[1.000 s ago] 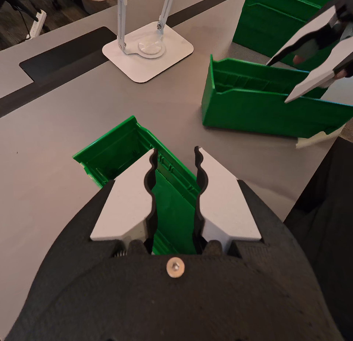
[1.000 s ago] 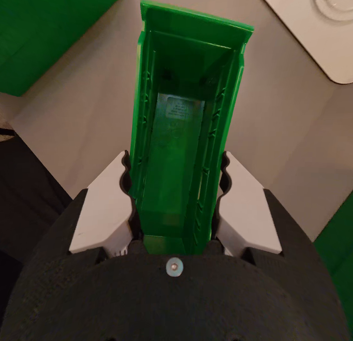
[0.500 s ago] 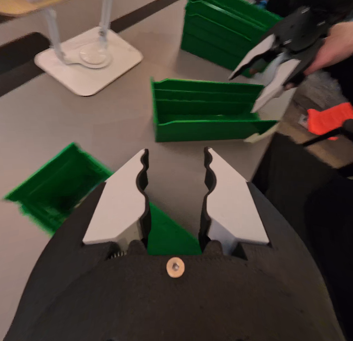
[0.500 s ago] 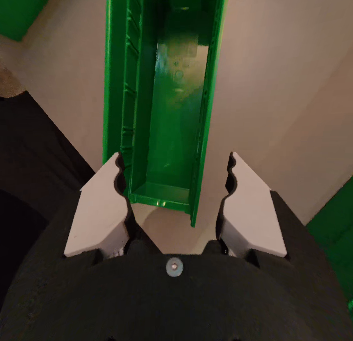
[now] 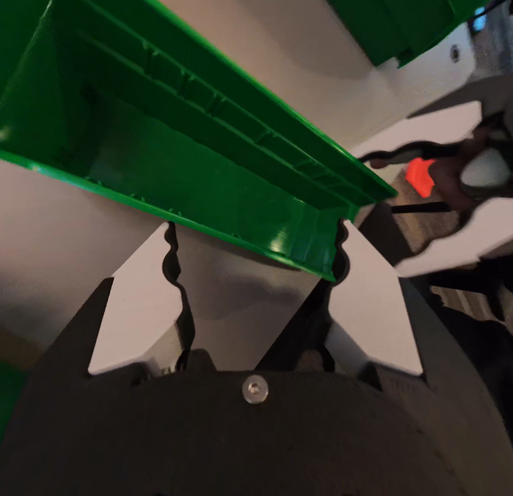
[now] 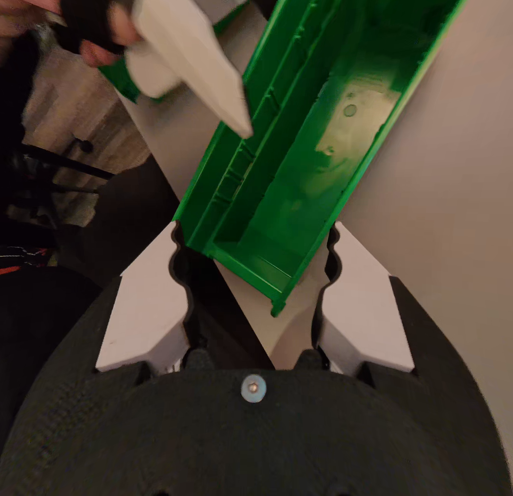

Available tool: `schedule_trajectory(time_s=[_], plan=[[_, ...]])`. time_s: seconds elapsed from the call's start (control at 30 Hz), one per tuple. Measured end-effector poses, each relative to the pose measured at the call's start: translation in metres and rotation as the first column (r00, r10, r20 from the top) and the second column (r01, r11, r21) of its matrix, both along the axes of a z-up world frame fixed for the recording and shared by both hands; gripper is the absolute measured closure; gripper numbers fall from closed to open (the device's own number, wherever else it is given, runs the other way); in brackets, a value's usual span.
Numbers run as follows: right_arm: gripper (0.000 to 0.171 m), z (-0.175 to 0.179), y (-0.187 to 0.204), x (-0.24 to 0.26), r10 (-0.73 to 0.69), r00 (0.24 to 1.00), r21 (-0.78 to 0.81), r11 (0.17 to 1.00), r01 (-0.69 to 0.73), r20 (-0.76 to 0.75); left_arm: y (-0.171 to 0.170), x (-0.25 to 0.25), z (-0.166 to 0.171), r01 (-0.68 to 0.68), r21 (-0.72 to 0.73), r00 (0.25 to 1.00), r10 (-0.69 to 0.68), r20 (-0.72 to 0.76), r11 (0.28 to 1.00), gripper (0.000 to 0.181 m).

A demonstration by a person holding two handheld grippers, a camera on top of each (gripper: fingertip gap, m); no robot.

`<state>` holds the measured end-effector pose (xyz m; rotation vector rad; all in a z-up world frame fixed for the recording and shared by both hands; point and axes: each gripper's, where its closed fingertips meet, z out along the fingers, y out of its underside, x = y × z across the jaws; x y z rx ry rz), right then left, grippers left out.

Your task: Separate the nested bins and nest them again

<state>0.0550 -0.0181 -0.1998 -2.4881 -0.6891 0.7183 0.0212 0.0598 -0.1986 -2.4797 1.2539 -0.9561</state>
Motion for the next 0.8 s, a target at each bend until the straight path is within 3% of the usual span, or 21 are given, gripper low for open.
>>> schedule_trajectory(time_s=[0.23,0.4,0.57,0.8], plan=[[0.076,0.0,-0.003,-0.063,0.072,0.993,0.042,0.997,-0.069,-0.089,0.024,-0.035,-0.032,-0.055,0.063,0.984,0.065,-0.164,0.996,0.12],[0.077,-0.008,-0.005,-0.089,0.12,0.989,0.047,0.992,-0.117,-0.087,0.032,-0.048,-0.042,-0.058,0.099,0.977,0.076,-0.2,0.993,0.17],[0.079,-0.01,-0.004,-0.086,0.111,0.99,0.052,0.993,-0.106,-0.092,0.042,-0.062,-0.045,-0.093,0.147,0.962,0.127,-0.242,0.985,0.178],[0.082,-0.006,0.001,-0.068,0.064,0.992,0.061,0.996,-0.057,-0.111,0.056,-0.081,-0.044,-0.295,0.12,0.925,0.315,-0.212,0.948,0.176]])
